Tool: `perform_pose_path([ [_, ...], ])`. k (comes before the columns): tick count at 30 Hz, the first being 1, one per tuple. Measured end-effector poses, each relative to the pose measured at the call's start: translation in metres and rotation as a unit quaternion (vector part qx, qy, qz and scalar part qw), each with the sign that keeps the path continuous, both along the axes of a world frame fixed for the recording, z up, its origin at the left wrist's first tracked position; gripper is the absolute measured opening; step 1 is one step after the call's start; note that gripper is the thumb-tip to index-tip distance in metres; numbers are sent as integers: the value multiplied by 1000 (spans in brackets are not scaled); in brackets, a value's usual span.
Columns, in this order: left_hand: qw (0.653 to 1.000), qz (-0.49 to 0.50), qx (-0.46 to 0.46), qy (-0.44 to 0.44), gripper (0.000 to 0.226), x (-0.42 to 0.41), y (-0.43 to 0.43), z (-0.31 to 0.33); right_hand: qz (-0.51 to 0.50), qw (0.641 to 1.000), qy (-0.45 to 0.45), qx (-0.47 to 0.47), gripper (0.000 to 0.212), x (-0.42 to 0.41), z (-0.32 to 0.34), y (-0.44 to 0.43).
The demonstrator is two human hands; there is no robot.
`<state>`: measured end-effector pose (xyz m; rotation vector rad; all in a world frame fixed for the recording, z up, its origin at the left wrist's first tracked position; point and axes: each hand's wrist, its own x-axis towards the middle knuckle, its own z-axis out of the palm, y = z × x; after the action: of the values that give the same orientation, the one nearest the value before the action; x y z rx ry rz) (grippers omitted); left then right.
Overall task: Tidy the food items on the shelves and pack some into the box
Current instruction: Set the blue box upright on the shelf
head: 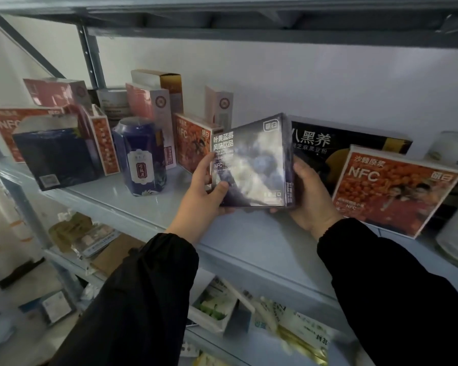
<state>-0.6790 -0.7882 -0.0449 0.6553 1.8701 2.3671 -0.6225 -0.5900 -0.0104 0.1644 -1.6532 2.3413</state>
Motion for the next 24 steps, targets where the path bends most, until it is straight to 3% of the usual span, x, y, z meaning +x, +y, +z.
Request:
perform_pose_path([
  [3,997,-71,-29,-4,62,3,0,0,51,998,-17,18,60,0,-4,-1],
  [7,993,-100,-65,10,93,-4,3,-8,109,991,-13,76,66,1,-2,-8],
  [8,991,-107,-74,22,95,-5,3,-8,135,984,-15,112,60,4,1,-13],
  [11,987,-121,-93,48,89,-3,6,-7,154,973,-1,170,14,10,5,-16],
  [14,985,-132,-99,40,89,-3,9,-9,113,968,-33,221,46,6,-1,-7],
  [18,981,-138,-125,55,82,1,7,-5,87,961,-18,263,55,-1,-12,2],
  [22,979,-142,-135,58,81,14,7,5,76,972,-2,222,102,6,-13,0],
  [24,979,-136,-143,53,82,16,7,5,74,975,-5,207,112,3,-16,2],
])
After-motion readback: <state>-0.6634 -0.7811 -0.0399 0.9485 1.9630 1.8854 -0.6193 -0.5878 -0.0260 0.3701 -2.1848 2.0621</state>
